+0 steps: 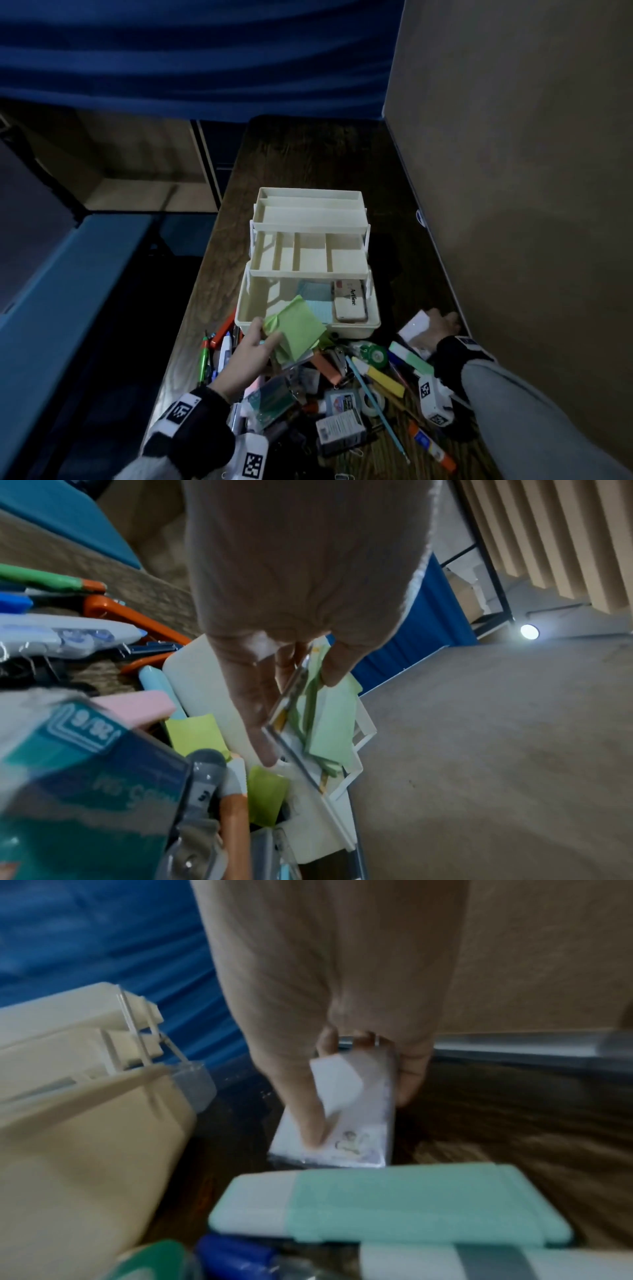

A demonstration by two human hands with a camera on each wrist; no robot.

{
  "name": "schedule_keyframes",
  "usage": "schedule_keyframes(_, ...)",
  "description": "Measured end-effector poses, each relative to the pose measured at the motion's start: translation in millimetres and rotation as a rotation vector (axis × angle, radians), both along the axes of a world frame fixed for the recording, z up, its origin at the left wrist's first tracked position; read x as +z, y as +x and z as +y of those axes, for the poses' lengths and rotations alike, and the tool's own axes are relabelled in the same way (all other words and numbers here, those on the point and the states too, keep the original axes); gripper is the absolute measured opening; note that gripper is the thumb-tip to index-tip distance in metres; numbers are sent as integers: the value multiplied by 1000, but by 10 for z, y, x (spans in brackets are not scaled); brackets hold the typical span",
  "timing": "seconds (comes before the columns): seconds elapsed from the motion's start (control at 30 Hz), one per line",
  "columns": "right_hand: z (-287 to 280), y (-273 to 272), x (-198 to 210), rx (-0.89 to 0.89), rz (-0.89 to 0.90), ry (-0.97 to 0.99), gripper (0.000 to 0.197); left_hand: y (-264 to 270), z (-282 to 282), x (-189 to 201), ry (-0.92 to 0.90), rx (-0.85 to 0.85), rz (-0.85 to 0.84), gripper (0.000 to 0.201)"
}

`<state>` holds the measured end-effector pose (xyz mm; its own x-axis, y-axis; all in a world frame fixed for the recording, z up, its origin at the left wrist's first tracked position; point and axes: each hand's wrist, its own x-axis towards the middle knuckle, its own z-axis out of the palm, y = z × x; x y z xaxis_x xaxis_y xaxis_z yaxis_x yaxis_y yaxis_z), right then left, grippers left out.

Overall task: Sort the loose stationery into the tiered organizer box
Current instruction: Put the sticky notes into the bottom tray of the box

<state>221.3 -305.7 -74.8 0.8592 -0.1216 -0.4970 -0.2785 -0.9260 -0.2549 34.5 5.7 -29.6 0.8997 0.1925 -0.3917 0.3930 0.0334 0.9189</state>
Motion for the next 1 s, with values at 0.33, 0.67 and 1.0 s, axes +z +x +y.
schedule_keyframes(0.33,508,-686,592,-337,-308,926,32,218,-300,132,-60,-44,5,10)
schedule_keyframes(0.67,1385,-1244,653,-167,-8,1021,22,136,-426,275,-165,-121,-73,25)
schedule_keyframes(1.0,1369,-1250,785,887,-307,279,118,-18,-175,332,-213,-150,39,24)
